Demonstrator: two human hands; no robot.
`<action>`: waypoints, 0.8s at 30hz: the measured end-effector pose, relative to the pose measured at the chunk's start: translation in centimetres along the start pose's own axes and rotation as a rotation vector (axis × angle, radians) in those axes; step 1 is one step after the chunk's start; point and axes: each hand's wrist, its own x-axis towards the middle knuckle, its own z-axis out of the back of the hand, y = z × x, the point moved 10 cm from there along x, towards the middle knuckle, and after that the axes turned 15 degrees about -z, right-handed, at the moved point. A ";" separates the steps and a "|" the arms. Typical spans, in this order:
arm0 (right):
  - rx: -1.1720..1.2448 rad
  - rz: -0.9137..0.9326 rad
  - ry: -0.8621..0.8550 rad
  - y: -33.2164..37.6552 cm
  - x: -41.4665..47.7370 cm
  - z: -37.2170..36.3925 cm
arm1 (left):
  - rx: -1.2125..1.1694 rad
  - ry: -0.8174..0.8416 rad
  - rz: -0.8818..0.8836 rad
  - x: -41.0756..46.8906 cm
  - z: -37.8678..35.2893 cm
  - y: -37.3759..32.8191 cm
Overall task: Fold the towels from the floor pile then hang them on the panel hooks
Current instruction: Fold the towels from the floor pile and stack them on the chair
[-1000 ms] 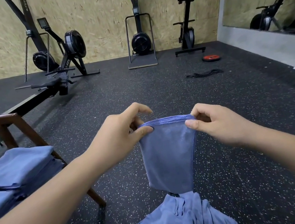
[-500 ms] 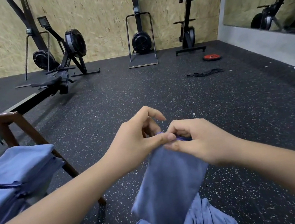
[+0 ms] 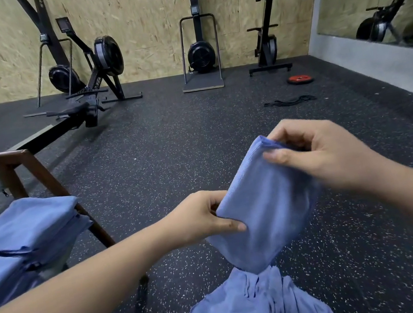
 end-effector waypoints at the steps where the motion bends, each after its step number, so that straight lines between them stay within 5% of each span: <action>1: 0.030 -0.016 -0.028 -0.4 0.2 0.8 | 0.088 0.021 0.022 -0.1 0.4 0.7; 9: 0.280 -0.170 -0.289 -6.4 1.5 6.2 | 0.107 -0.181 0.148 -1.5 6.6 3.7; 16: 0.324 -0.310 -0.410 -10.9 1.8 6.8 | -0.384 -0.572 0.134 -2.1 10.0 3.2; 21: 0.132 -0.341 -0.500 -10.8 1.4 5.4 | -0.560 -0.864 0.122 -2.5 10.1 2.6; 24: 0.066 -0.344 -0.559 -9.6 0.8 5.0 | -0.438 -0.985 0.092 -3.0 10.6 1.9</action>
